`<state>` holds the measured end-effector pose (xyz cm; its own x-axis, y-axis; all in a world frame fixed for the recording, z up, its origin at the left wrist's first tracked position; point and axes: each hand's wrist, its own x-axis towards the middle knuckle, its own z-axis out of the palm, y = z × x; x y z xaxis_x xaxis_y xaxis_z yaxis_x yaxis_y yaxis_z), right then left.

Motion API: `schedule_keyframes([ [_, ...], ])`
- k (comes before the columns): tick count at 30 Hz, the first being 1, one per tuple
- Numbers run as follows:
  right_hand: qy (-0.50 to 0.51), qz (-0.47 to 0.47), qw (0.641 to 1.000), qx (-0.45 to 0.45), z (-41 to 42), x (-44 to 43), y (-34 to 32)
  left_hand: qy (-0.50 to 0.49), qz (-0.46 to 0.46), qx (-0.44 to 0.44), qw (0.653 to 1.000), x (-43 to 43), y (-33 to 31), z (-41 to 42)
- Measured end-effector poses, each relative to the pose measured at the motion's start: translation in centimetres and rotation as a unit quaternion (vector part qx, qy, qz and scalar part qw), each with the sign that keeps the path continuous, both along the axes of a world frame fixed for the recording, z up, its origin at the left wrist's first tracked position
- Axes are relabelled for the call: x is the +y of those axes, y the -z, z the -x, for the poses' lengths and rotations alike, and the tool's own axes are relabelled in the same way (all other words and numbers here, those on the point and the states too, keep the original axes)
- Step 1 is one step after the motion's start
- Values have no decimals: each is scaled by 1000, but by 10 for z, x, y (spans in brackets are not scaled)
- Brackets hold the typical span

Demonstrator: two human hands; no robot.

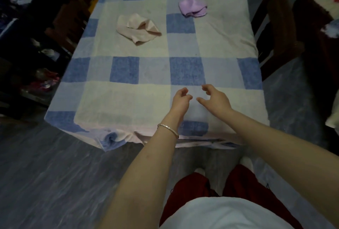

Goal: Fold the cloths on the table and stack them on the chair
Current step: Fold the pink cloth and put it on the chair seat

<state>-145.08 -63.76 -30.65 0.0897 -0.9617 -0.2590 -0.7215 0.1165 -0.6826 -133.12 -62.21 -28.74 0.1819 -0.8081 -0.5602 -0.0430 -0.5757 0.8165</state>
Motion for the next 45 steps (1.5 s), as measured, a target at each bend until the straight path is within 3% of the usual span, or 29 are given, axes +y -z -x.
schedule_keyframes([
  [25, -150, -16, 988, -28, 194, -148, -3, -195, -7, 22, 981, -111, 9, 203],
  [35, -195, 17, 979, -58, 202, -188, -13, -228, -2, 1, 974, -143, 22, 220],
  [45, -266, 24, 963, -21, 187, -238, -18, -275, 9, 25, 961, -192, 27, 220],
])
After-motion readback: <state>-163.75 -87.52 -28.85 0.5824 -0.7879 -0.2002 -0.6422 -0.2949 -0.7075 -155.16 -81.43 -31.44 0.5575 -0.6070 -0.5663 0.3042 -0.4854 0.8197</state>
